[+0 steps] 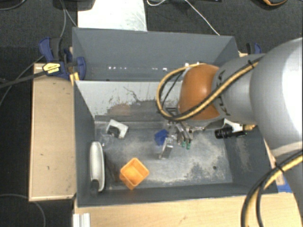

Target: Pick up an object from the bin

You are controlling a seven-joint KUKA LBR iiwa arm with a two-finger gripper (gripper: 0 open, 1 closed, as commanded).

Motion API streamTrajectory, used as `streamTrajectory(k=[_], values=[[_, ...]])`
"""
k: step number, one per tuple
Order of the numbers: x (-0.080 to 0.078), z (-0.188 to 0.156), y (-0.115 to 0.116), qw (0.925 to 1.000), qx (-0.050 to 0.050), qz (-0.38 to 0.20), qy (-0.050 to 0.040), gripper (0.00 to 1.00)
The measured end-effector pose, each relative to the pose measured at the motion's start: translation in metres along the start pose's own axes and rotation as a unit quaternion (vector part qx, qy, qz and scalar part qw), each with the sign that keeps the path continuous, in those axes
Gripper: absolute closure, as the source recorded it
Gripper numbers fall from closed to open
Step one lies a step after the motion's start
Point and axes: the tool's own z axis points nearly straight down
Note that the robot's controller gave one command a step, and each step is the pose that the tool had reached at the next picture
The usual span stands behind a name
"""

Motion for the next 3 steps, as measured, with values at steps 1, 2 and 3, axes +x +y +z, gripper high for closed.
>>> streamTrajectory(k=[1, 2, 3], values=[[-0.0151, -0.0017, 0.0039, 0.9796, -0.002, -0.201, 0.0011, 1.00], [-0.0151, -0.0017, 0.0039, 0.9797, -0.002, -0.201, 0.0011, 1.00], [-0.0145, -0.0041, 0.0037, 0.9797, -0.001, -0.201, 0.0017, 1.00]])
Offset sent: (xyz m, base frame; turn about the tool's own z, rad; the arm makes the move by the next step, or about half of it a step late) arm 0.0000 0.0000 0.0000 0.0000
